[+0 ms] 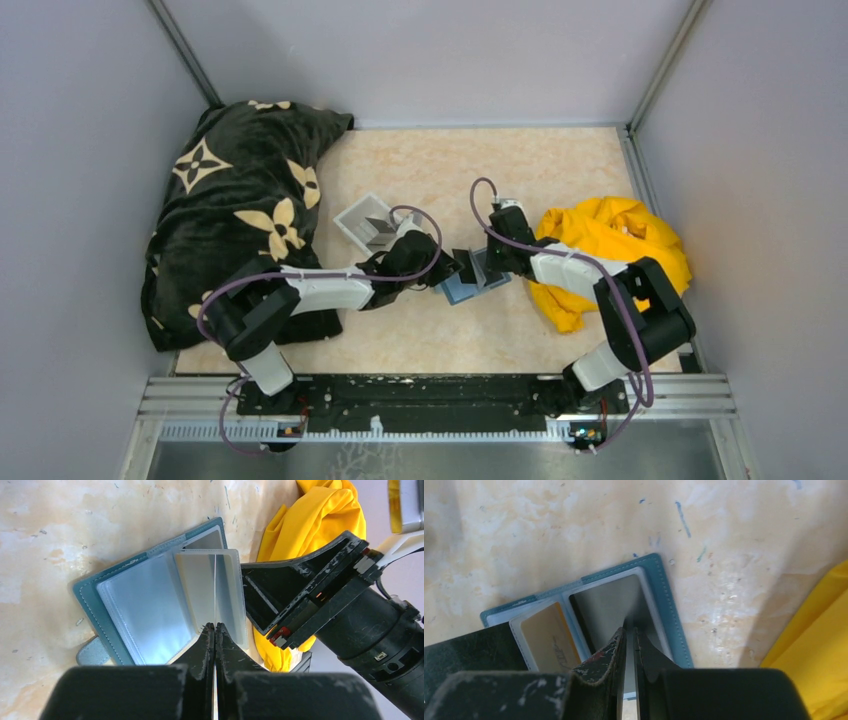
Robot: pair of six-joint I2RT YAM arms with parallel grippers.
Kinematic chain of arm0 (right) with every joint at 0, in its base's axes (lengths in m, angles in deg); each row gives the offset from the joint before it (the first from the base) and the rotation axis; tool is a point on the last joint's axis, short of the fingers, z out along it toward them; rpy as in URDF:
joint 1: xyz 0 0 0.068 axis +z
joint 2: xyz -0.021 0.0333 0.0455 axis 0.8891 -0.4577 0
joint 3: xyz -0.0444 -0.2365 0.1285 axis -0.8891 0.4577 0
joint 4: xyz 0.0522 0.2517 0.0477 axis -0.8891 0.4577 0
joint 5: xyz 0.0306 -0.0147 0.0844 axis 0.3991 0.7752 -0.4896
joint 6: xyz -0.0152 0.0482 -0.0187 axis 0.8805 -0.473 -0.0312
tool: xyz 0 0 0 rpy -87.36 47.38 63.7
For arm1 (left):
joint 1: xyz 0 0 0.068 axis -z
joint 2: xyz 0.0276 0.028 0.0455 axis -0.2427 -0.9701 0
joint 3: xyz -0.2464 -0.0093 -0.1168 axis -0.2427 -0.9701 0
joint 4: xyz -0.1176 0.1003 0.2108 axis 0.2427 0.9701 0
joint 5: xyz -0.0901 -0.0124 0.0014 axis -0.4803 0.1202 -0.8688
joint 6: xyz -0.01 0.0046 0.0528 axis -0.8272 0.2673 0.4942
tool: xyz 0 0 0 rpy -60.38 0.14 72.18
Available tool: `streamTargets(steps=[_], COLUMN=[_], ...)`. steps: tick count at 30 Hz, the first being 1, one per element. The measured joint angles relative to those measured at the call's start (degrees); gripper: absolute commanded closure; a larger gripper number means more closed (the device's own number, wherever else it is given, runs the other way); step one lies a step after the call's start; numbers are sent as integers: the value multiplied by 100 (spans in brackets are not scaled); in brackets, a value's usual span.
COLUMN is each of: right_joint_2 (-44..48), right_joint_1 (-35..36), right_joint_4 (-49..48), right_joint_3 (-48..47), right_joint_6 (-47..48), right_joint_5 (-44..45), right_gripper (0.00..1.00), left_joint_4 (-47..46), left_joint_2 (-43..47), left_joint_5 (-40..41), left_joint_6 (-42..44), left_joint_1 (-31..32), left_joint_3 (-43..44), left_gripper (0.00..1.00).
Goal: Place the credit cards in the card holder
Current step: Insert the credit card into the card holder.
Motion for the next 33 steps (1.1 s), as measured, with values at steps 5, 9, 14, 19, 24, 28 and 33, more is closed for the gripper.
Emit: streamTargets(steps=[5, 9, 14, 19, 24, 28, 33], right_joint_2=[96, 289, 442, 671, 758, 800, 927], right_joint_1=[-83, -107, -111, -114, -114, -114, -129], right_joint_4=[46, 55, 70, 109, 105, -22, -334], right_joint_3=[0, 0, 0, 0, 0, 81, 400], right_joint_6=[-50, -103, -131, -118, -28, -22, -42], right_joint_5=[369, 605, 844, 1032, 763, 247, -409], right_gripper=[88, 86, 84, 82, 72, 68, 67], left_joint_4=[-11, -4, -11, -7, -13, -376, -1207], left_joint_2=[-210, -389, -577, -625, -564, -238, 140], left_joint_5=[-46, -79, -90, -90, -42, -28, -116], left_joint_6=[9, 17, 50, 94, 221, 354, 433], left_joint_1=[15, 33, 46, 68, 79, 79, 79], left_joint_3=[114, 212, 391, 439, 404, 2, -719], left_gripper=[100, 100, 100, 100, 100, 100, 100])
